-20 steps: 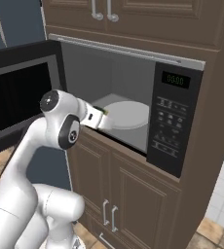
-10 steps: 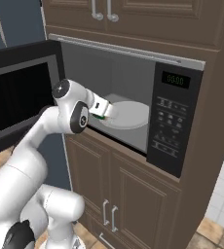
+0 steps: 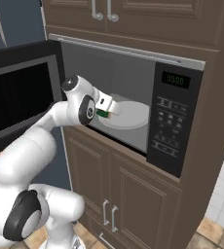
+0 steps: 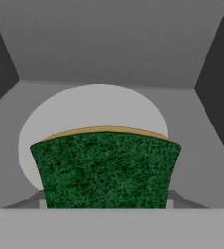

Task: Place the sponge inside the microwave to prepare for sanitizing.

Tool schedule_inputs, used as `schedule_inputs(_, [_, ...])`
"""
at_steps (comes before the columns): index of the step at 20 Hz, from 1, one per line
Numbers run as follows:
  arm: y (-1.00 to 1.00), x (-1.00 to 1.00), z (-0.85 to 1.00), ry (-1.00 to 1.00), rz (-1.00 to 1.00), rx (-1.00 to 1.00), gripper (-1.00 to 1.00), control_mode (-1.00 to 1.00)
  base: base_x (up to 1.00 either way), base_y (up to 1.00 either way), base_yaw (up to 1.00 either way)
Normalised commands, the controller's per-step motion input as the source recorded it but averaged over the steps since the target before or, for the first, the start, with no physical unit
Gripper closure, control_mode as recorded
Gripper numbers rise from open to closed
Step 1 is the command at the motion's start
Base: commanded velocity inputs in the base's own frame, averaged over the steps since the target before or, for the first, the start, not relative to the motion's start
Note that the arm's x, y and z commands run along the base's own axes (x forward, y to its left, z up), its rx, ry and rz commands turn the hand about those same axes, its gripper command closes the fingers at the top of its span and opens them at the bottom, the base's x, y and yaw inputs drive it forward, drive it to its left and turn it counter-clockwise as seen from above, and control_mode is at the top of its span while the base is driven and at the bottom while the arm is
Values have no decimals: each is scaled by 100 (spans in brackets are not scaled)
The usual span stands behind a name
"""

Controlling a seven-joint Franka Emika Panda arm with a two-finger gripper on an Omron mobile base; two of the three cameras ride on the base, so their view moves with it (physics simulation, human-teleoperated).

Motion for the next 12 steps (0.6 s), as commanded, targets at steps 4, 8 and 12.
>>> schedule_inputs(4, [-4,35,-28,10,0,0,100,-100,0,0,0])
schedule_inputs(8, [-11,29,-31,9,0,0,100,-100,0,0,0])
schedule_inputs(12, [-18,27,-32,6,0,0,100,-100,0,0,0])
